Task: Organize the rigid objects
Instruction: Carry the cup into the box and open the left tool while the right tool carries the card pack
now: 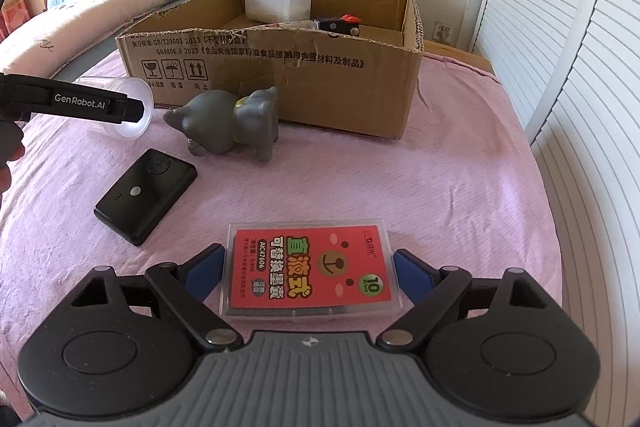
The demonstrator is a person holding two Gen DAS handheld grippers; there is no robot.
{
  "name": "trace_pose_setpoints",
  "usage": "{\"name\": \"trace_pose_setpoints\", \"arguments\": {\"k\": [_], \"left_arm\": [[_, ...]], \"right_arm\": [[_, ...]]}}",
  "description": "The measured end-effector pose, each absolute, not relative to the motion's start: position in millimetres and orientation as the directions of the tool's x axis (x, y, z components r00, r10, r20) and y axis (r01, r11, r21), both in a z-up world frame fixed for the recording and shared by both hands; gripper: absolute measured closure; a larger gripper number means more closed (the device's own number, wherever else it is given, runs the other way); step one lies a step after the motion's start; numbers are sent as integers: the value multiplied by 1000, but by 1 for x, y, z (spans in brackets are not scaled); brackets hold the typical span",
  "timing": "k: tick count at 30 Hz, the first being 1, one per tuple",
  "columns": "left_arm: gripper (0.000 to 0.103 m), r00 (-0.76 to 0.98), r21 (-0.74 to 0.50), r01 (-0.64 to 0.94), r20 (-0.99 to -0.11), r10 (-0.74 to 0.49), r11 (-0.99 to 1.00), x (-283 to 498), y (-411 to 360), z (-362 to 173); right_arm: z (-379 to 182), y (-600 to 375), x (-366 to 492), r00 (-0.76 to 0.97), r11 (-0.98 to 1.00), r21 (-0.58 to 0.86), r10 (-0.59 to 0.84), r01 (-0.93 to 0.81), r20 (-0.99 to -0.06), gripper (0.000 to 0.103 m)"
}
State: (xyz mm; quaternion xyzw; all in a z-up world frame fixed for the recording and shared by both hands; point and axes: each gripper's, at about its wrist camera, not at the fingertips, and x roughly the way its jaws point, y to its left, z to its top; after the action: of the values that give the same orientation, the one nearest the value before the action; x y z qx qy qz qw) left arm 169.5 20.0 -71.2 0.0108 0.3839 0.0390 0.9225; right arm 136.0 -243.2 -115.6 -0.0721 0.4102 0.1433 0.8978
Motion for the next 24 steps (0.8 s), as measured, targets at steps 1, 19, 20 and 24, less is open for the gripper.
{"name": "trace_pose_setpoints", "arguments": {"k": [1, 19, 20, 24], "left_arm": [[11, 701, 52, -56, -709, 76, 997, 169, 20, -71], [11, 684, 56, 201, -723, -99, 978, 141, 25, -21], [11, 685, 55, 214, -720, -110, 975, 141, 24, -16], [11, 693, 52, 256, -706, -146, 965, 144, 20, 1]], "right_arm": [[-115, -243, 137, 620, 949, -12, 197, -316, -759, 10], [-83, -253, 128, 630, 931, -29, 223, -364, -744, 11], [-79, -254, 127, 634, 929, -29, 228, -369, -739, 11], [-61, -259, 128, 651, 923, -23, 253, -384, -716, 11]]}}
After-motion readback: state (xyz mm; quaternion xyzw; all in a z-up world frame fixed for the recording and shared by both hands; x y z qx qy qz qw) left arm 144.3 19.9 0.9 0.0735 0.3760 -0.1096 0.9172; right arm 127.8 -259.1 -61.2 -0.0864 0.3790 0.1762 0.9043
